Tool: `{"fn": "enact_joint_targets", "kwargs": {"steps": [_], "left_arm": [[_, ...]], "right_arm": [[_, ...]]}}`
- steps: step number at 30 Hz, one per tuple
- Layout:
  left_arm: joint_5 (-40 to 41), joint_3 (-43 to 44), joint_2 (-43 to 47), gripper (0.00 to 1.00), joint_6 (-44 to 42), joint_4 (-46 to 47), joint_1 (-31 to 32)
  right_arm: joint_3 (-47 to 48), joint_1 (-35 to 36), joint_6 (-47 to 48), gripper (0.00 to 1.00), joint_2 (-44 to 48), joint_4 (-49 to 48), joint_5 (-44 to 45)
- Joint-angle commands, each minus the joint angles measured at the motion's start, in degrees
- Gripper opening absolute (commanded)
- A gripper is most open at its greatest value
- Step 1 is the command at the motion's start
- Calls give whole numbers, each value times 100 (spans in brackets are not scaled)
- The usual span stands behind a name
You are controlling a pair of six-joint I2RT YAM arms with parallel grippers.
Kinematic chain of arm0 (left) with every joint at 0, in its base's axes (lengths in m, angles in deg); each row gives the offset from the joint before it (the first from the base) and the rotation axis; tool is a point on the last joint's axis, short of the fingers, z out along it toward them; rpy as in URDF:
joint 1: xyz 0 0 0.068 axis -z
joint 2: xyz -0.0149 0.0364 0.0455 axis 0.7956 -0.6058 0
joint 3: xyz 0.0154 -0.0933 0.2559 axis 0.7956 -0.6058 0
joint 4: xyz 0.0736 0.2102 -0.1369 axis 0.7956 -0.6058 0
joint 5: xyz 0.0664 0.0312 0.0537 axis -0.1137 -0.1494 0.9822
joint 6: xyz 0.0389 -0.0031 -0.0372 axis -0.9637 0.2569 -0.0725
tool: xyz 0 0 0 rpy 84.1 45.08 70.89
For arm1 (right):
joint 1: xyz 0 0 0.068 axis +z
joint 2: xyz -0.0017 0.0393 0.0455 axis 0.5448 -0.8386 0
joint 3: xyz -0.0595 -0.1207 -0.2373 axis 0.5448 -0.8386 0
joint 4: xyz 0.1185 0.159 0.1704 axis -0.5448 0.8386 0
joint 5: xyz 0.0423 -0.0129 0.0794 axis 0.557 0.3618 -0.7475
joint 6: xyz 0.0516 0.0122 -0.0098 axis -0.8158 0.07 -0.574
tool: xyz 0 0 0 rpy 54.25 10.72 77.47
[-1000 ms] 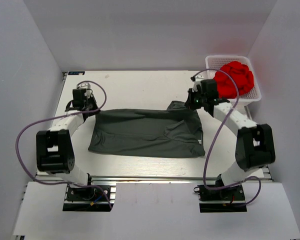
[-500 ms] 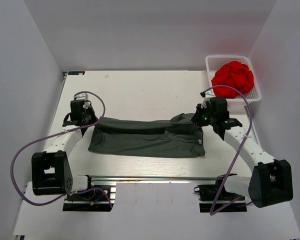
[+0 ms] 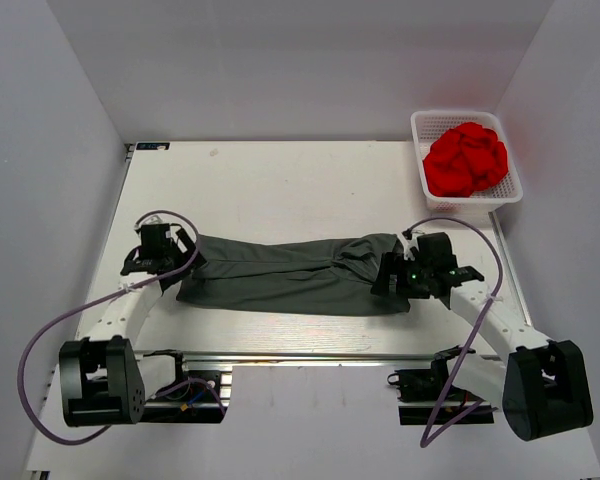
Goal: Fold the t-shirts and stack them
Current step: Fold the other side of the tshirt into a rectangle
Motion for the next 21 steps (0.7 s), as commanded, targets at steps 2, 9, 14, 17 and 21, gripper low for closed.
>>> {"fn": "enact_joint_targets", "kwargs": {"steps": [2, 9, 14, 17, 21], "left_arm": [[499, 436, 500, 100, 509, -406, 8], [-921, 929, 17, 100, -53, 445, 61], [-2301, 824, -860, 100, -107, 1543, 122], [-2384, 824, -1196, 100, -107, 1712, 193], [-2384, 771, -1574, 100, -168, 1764, 307]], "right_arm": [[573, -17, 41, 90, 177, 91, -141], [1330, 18, -11, 90, -587, -1060, -862], [1778, 97, -91, 90, -1483, -1913, -1547], [1902, 237, -284, 90, -2062, -2501, -1933], [2148, 404, -416, 90, -2846, -2783, -2110]]}}
